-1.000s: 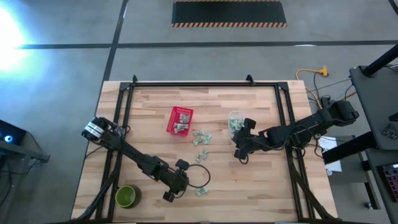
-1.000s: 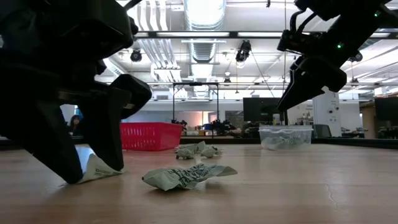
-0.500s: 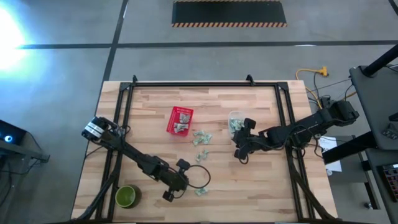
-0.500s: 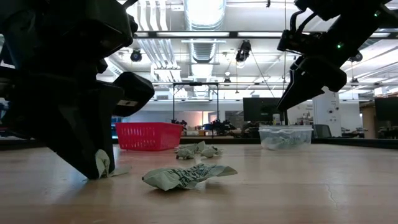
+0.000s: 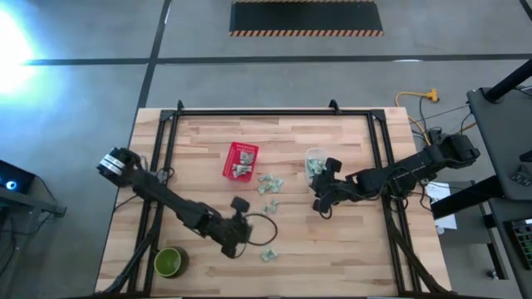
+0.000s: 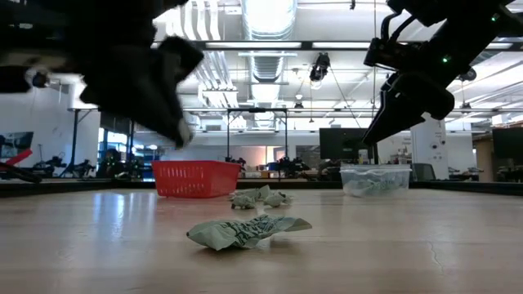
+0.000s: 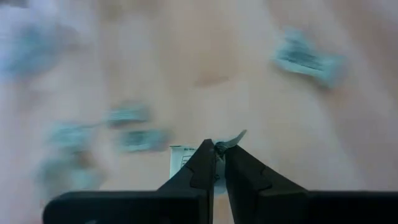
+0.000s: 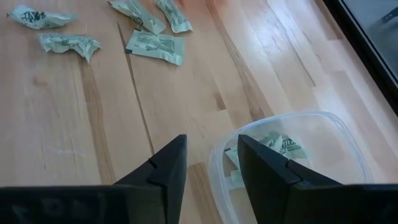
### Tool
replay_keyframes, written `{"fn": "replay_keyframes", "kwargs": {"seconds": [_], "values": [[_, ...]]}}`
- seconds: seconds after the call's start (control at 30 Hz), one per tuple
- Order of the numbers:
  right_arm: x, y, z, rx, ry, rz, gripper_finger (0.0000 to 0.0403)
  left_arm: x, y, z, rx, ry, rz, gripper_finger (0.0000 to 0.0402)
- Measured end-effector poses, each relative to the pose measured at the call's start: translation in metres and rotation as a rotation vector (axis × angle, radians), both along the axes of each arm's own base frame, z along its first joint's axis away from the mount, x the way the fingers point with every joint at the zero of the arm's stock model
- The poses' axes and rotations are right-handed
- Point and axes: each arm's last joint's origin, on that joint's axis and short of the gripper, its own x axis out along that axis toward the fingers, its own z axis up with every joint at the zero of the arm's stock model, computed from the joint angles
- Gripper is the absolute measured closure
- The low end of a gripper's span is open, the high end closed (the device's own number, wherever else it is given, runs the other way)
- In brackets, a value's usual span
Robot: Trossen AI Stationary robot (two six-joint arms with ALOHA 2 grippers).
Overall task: Pick and place items into bin
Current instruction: Put the stevia packet into the red bin
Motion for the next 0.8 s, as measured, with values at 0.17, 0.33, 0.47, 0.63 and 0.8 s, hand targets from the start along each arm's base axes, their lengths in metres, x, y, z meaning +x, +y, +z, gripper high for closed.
{"fn": "replay_keyframes", "kwargs": {"seconds": [0.17,0.33,0.47,0.63,0.8], "values": [[0.000,0.000,0.000,0.003,-0.003,-0.003,0.0271,-0.014,0.019,0.023,0.196,-0.084,0.149,0.0393],[0.001,0.000,0.001,0.007,-0.013,-0.005,0.0276,-0.023,0.040,0.041,0.320,-0.161,0.273,0.0393],[0.002,0.000,0.001,0.009,-0.025,-0.003,0.0274,-0.022,0.060,0.047,0.323,-0.176,0.343,0.0393],[0.002,0.000,0.001,0.009,-0.027,-0.003,0.0275,-0.019,0.093,0.037,0.355,-0.128,0.445,0.0393],[0.002,0.000,0.001,0.009,-0.026,-0.003,0.0280,-0.015,0.129,0.023,0.402,-0.053,0.557,0.0393]]}}
